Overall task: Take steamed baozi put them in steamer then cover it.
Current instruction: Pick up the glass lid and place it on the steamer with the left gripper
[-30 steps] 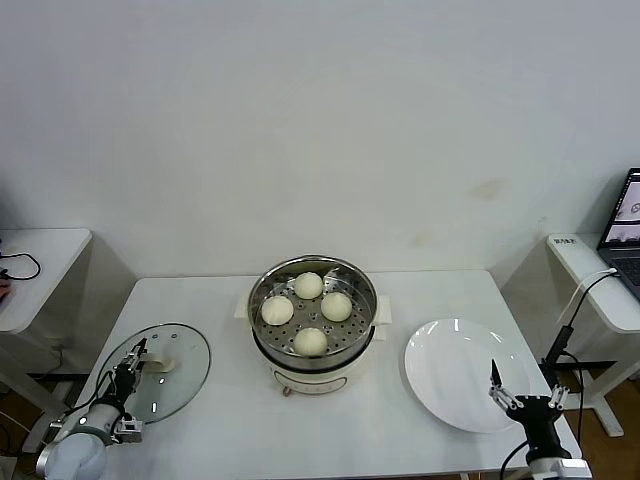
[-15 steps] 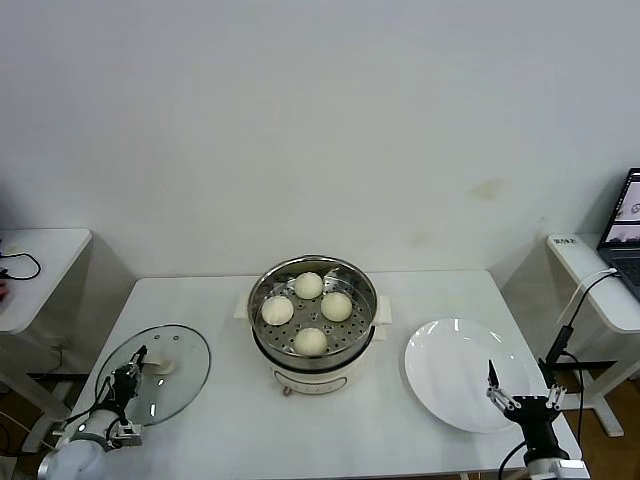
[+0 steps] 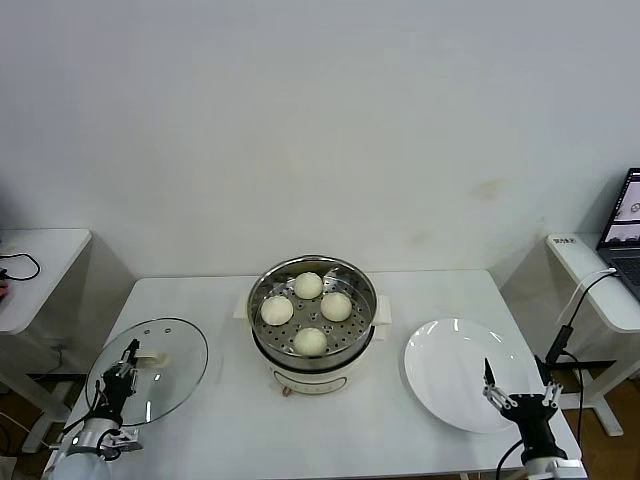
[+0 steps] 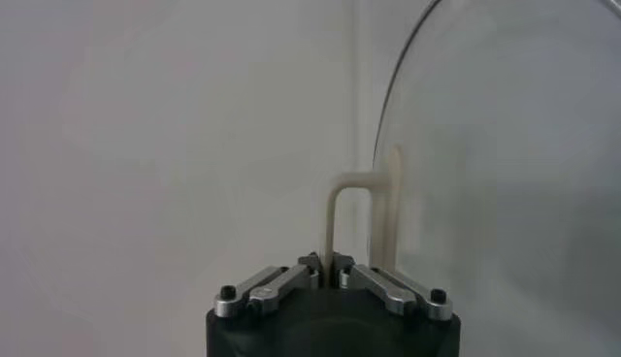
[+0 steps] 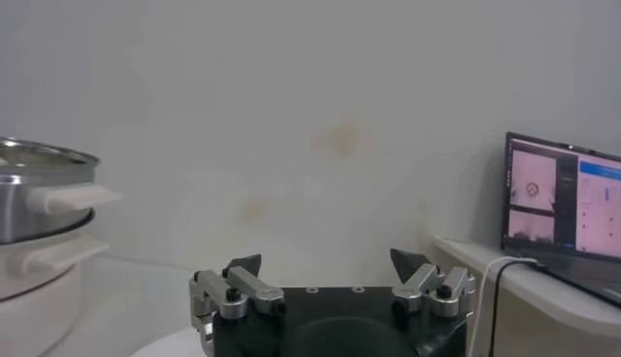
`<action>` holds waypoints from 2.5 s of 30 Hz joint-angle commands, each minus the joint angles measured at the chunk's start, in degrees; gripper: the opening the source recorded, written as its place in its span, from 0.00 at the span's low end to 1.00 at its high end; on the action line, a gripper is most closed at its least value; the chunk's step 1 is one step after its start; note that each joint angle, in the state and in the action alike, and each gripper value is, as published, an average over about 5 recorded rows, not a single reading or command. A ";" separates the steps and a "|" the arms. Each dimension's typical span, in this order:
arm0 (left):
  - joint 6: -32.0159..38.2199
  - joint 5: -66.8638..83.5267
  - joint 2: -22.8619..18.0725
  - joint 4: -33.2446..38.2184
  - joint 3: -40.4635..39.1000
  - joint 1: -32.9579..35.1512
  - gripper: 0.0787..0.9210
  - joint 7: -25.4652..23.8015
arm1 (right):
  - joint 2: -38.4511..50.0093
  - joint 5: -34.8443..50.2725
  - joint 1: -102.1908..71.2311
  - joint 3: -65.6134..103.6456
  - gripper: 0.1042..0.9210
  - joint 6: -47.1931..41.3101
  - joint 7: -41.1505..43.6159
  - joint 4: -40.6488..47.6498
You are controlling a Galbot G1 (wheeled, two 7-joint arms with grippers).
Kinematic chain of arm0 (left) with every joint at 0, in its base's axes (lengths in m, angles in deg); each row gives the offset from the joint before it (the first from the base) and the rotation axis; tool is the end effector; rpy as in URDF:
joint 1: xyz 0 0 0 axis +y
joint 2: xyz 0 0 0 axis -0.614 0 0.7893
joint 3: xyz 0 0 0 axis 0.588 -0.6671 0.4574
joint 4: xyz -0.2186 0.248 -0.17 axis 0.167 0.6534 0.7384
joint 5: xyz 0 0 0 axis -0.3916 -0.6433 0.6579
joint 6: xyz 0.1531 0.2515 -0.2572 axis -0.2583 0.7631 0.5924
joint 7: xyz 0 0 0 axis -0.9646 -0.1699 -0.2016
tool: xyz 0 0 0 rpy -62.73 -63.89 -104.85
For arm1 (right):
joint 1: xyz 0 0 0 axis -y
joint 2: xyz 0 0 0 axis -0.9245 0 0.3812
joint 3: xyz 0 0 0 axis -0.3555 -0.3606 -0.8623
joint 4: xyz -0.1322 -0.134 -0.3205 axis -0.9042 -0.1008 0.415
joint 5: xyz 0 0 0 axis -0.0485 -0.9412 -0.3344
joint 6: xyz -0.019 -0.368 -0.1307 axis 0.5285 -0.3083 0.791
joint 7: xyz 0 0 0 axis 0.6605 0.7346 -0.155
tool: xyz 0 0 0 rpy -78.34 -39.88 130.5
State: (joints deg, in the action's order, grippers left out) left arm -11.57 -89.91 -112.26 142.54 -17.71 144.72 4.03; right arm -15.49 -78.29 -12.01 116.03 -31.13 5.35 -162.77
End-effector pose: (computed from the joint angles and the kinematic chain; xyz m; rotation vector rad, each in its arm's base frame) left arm 0.2634 0.2511 -0.4432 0.0672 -2.1867 -2.1660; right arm 0.1629 -0.1431 -0.3617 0.1402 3.1175 -0.3006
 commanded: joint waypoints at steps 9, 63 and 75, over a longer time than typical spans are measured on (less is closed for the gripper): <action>-21.11 1.88 -0.12 33.65 6.38 13.99 0.08 -15.18 | 0.26 -1.89 0.49 -1.71 0.88 -0.63 0.51 -0.40; -37.97 -19.81 -16.56 22.84 -43.88 -26.23 0.08 -37.67 | -5.59 -19.64 4.77 -7.66 0.88 1.52 -0.73 6.56; -37.65 -22.27 -18.75 20.37 -44.09 -25.03 0.08 -37.88 | -5.43 -19.60 4.83 -7.92 0.88 1.49 -0.65 6.89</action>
State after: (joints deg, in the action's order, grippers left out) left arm -49.09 -109.22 -127.66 165.22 -60.05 120.41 -32.87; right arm -20.87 -97.45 -7.23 108.31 -29.70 4.71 -156.18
